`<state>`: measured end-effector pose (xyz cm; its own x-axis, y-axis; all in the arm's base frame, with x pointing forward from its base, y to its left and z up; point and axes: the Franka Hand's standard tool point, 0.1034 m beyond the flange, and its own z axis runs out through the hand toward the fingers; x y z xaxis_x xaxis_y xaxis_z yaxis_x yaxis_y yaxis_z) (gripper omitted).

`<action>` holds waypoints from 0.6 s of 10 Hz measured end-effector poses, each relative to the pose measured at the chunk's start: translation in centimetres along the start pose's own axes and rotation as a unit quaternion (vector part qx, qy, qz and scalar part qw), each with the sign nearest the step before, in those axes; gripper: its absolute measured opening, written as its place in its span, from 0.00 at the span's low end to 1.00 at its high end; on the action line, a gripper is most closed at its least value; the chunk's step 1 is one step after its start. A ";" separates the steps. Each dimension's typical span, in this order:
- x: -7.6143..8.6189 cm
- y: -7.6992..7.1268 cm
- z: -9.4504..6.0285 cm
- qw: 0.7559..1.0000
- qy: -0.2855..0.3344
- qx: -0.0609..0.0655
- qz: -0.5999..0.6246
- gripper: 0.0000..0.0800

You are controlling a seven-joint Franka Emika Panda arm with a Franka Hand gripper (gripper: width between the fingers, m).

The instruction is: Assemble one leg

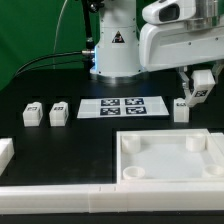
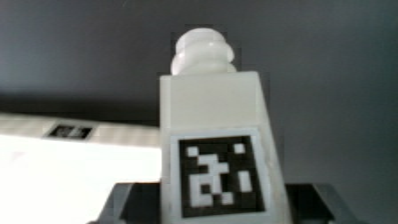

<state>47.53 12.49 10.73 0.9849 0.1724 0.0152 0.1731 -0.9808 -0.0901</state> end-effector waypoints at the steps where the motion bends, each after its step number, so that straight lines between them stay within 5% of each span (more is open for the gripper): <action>1: 1.1 0.8 -0.5 1.000 0.002 0.001 -0.003 0.37; 6: 0.8 0.7 -0.2 1.000 0.000 0.001 -0.004 0.37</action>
Offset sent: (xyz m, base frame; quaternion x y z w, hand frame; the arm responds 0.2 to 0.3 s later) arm 0.0000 0.0000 0.0000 0.0000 0.0000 0.0000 1.0000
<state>48.47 11.98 10.86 0.9834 0.1806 0.0165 0.1814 -0.9791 -0.0922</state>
